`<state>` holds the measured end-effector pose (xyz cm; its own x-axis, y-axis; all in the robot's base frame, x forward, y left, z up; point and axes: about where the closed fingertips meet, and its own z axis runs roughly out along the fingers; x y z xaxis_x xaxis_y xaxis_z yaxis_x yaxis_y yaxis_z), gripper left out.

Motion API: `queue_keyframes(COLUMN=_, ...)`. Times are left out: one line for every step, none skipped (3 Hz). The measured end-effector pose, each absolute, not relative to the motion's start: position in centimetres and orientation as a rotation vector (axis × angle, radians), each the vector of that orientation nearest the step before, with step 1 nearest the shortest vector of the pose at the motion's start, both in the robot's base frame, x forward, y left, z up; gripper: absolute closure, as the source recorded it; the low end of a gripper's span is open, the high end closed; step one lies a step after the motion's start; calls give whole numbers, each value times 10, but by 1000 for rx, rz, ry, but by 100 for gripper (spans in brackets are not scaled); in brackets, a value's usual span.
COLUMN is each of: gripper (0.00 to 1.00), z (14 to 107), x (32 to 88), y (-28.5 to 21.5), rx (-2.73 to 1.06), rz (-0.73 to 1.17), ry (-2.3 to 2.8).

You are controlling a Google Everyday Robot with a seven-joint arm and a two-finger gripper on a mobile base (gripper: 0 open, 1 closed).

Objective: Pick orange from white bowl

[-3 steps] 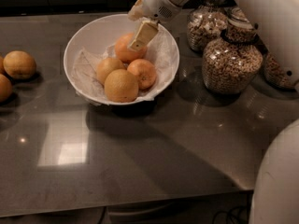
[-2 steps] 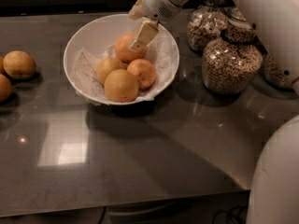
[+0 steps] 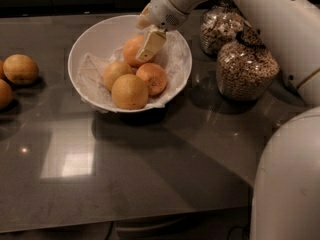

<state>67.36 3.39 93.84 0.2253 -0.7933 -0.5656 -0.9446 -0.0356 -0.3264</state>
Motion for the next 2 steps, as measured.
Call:
queue_keyframes(gripper=32, z=926, x=674, y=41, rx=-1891, rz=326, ry=1606)
queue_keyframes(gripper=33, z=919, x=675, y=46, rx=-1911, rz=342, ry=1607)
